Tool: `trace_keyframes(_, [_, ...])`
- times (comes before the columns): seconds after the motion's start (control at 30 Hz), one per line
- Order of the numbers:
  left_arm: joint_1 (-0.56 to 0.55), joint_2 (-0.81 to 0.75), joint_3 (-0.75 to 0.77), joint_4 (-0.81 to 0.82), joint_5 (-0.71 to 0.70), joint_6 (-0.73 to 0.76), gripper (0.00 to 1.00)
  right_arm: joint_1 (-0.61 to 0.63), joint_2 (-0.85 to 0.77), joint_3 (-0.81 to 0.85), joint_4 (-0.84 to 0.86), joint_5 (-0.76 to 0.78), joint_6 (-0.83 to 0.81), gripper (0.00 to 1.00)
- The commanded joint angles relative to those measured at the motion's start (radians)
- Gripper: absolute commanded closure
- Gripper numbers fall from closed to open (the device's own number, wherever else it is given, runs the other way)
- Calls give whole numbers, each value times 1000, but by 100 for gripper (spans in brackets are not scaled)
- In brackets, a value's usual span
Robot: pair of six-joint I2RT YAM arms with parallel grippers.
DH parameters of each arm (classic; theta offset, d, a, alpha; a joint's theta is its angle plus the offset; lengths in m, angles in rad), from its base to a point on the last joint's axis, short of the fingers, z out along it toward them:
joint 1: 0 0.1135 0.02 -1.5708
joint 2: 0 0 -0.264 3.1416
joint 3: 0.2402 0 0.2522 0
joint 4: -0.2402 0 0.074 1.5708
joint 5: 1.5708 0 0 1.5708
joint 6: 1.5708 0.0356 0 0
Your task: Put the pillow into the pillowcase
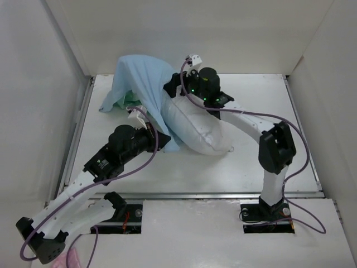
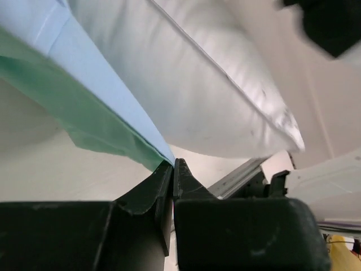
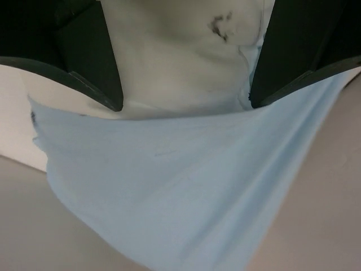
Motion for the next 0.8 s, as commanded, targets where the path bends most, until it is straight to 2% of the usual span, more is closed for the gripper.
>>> trace_keyframes(0.0, [-8, 23, 33, -105, -68, -45, 100, -21, -147, 19, -182, -402, -163, 0])
trace_keyframes(0.07, [-7, 35, 44, -114, -82, -36, 100, -21, -198, 31, -323, -446, -210, 0])
trace_keyframes(0.1, [-7, 35, 44, -125, -82, -25, 100, -21, -213, 31, -368, -459, -285, 0])
trace_keyframes(0.2, [-7, 44, 44, -137, -82, -25, 100, -21, -252, 56, -539, -418, -412, 0])
trace_keyframes(0.27, [-7, 44, 35, -137, -82, -25, 100, -21, -263, 46, -594, -368, -442, 0])
trace_keyframes(0.33, [-7, 44, 34, -137, -82, -25, 100, -21, -232, 37, -680, -357, -500, 0])
trace_keyframes(0.43, [-7, 44, 34, -137, -82, -25, 100, 67, -143, 83, -807, -325, -612, 0])
trace_keyframes(0.47, [-7, 54, 34, -137, -82, -25, 100, 89, -126, 83, -807, -324, -612, 0])
trace_keyframes(0.6, [-7, 54, 34, -148, -82, -25, 100, 136, -50, 100, -757, -487, -623, 0])
trace_keyframes(0.7, [-7, 54, 34, -148, -91, -25, 100, 153, 72, 172, -733, -466, -623, 0])
trace_keyframes(0.77, [-7, 64, 34, -137, -81, -25, 100, 167, 182, 247, -674, -371, -568, 3])
